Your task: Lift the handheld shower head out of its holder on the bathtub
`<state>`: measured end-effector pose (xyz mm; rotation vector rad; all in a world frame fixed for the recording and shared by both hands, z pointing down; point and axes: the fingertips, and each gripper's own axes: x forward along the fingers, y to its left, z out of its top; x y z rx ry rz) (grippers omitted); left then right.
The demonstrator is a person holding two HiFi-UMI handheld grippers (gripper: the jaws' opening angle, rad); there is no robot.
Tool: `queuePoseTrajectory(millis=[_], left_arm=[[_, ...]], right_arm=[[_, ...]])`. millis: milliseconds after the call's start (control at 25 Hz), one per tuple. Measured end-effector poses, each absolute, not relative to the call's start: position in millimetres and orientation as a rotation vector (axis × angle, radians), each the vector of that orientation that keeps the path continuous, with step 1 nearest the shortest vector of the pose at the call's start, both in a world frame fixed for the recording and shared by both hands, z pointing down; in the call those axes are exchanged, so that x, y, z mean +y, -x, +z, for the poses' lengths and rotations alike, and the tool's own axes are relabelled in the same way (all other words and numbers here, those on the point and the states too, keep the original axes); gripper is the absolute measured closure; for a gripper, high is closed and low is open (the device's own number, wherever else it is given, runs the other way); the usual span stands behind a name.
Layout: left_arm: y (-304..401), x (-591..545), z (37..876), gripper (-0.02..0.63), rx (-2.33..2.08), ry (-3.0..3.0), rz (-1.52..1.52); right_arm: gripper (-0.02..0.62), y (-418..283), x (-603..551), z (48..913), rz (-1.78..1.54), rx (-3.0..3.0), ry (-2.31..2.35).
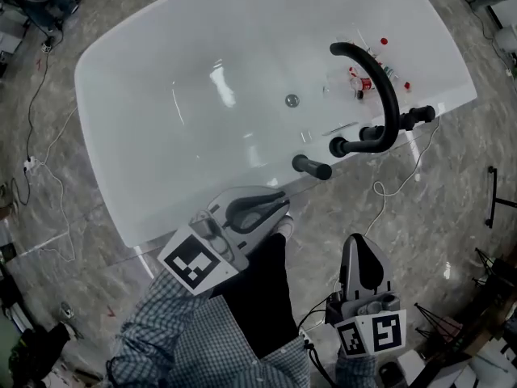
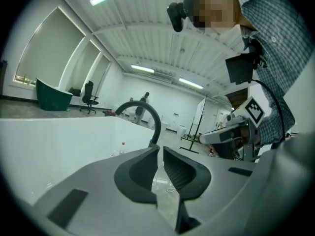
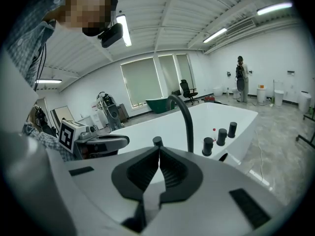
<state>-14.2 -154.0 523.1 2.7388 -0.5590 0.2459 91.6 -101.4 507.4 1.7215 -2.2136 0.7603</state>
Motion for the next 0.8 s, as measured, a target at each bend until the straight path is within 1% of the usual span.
queuePoseTrajectory(millis=[80,200,520,720,800], left_arm=[[7.5,-153.0,536.1,0.586,-0.545,-2.767,0.281],[-1.6,-152.1,557.8,0.529,-0.547,-2.778,0.337],[-26.6,-168.1,620.0,0.469,-0.611,-2.757,0.489],[-39.1,-181.2,662.3,0.412,-0.684,-2.73,0.577],[-43.4,-183.5,675.6,0.407,-0.693,-2.742,0.63]], right_arm=[[0.577,-95.0,-100.3,519.1,0.785,-2.214,-1.717],[0.577,-97.4,-97.4,536.4,0.79,-2.209,-1.681],[0.577,-112.3,-97.0,564.1,0.796,-2.195,-1.635],[0.577,-129.6,-99.5,583.1,0.816,-2.211,-1.616],[0.577,-134.3,-97.9,591.1,0.846,-2.218,-1.614]])
